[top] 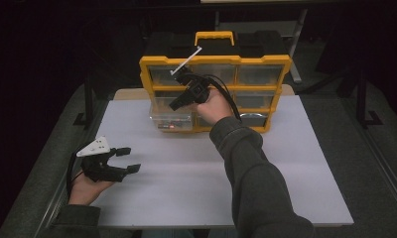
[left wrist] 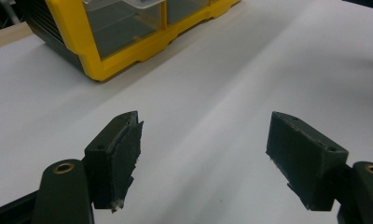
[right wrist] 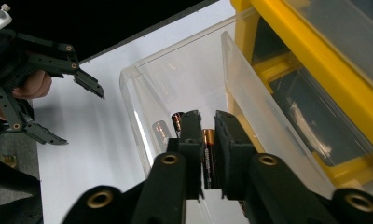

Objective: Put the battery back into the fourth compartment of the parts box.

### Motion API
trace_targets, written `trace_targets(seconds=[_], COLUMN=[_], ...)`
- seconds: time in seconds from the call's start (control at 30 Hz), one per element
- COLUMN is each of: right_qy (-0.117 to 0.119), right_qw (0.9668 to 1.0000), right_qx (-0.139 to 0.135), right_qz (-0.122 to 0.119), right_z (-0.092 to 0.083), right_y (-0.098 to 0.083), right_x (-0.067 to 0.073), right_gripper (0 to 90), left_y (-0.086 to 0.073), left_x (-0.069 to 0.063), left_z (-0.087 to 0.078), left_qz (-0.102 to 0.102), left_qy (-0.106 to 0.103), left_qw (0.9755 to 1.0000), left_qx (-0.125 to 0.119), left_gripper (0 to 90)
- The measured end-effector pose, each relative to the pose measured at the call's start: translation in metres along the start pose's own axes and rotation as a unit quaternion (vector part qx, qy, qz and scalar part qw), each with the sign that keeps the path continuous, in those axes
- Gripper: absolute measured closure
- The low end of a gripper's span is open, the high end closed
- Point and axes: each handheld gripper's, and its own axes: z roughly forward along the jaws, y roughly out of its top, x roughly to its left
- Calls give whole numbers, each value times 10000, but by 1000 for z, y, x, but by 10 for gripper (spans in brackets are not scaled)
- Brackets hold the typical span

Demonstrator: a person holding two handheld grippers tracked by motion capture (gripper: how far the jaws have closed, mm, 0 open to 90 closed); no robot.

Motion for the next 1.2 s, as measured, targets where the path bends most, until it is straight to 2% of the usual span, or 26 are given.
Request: trace_targets(seconds=[0.13,0.2,0.3,0.37,0.43,0.5,0.77,0.97,1.2], right_qy=[31,40,45,46,88,113,249,244,249], right_qw=[10000,10000,10000,10000,9998,9998,9994,9993,9991], right_qx=[-42,-66,-23,-70,-150,-187,-220,-268,-301], right_qz=[46,54,37,37,-7,-9,-49,-124,-147], right_z=[-2,-4,-4,-6,-9,-12,-20,-27,-37], right_y=[-3,-4,-5,-5,-5,-6,-8,-11,-16], right_x=[-1,-2,-1,-1,-1,0,9,17,24], right_gripper=[870,888,889,889,889,889,889,889,888], left_y=[0,-1,-1,0,0,0,0,1,1], left_x=[1,1,2,1,3,3,1,0,-1], left_z=[0,1,3,3,4,5,6,5,6], left_qz=[-4,33,20,19,112,56,20,91,81], left_qy=[1,9,10,17,30,33,60,67,66], left_qw=[10000,10000,10000,10000,9999,9999,10000,9999,9999], left_qx=[-57,10,43,22,62,88,48,53,73], left_gripper=[253,251,245,244,242,238,232,233,233])
